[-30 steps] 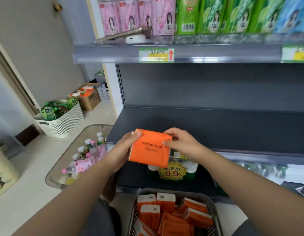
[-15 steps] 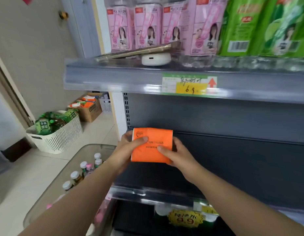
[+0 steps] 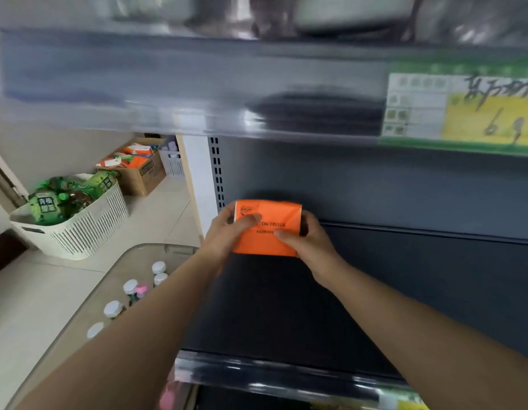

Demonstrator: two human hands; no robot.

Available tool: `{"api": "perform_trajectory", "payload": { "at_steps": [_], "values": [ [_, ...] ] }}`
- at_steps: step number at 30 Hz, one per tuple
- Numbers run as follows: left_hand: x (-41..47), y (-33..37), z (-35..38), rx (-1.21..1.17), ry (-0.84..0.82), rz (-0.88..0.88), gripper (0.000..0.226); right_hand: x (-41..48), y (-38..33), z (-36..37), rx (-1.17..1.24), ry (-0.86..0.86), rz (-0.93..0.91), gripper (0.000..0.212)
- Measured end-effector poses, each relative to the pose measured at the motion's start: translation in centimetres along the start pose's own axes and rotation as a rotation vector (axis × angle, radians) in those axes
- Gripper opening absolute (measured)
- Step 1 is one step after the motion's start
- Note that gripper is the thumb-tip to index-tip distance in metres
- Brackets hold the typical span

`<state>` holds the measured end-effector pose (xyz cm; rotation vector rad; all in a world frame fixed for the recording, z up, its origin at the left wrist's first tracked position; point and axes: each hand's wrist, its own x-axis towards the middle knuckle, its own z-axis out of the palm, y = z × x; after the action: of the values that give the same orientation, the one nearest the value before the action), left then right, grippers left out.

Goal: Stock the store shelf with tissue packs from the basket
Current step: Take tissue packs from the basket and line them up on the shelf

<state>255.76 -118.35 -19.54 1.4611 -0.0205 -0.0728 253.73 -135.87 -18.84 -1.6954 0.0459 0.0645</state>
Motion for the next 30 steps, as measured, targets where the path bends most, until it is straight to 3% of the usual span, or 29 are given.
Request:
{"api": "perform_trajectory", "payload": {
  "at_steps": [2, 13, 30],
  "values": [
    [1.4, -0.6, -0.5, -0.006, 0.016, -0.011, 0.066, 1.2, 0.4, 0.7, -0.009, 0.009, 0.002, 0.065],
    [6.5, -2.6, -1.2, -0.035, -0.036, -0.011, 0.037, 6.0, 1.7, 2.1, -0.028, 0.054, -0.006, 0.066],
    [7.3, -3.3, -1.3, 0.011, -0.042, -0.025, 0.053, 7.3, 2.8, 3.1, -0.107, 0.040, 0.006, 0.069]
  ]
}}
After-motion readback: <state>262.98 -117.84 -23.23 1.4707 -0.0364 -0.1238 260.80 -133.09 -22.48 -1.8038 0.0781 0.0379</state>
